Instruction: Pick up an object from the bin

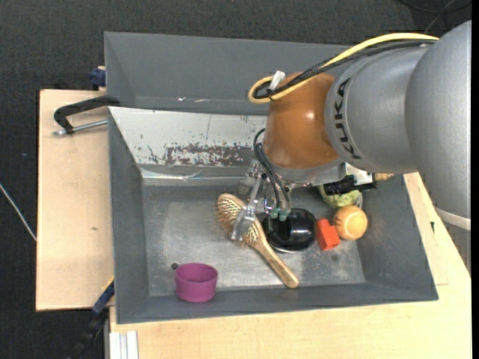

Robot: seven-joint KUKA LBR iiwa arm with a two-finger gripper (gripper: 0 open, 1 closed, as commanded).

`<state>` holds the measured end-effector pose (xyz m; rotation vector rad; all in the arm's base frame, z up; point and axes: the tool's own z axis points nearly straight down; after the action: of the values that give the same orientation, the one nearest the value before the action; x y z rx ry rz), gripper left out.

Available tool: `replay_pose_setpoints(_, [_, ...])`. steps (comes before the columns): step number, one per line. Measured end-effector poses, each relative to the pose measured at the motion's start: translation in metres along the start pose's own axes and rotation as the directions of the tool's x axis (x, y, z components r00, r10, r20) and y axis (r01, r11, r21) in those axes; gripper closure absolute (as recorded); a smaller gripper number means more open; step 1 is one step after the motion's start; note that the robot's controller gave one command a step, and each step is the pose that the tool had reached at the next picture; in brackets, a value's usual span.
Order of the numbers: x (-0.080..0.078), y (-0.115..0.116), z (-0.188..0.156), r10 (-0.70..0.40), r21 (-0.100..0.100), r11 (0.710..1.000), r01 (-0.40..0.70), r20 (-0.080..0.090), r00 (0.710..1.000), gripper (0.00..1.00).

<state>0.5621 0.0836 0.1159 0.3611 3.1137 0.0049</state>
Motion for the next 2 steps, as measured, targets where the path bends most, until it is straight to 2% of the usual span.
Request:
replay_pose_setpoints(1, [-0.0097,0.0018,0.0369,0.133,-0.011,0.991,-0.133,0.003,0.991,1.00])
replay_pose_setpoints(2, [-0.0097,0.0017,0.0369,0.133,-0.011,0.991,-0.133,0.003,0.991,1.00])
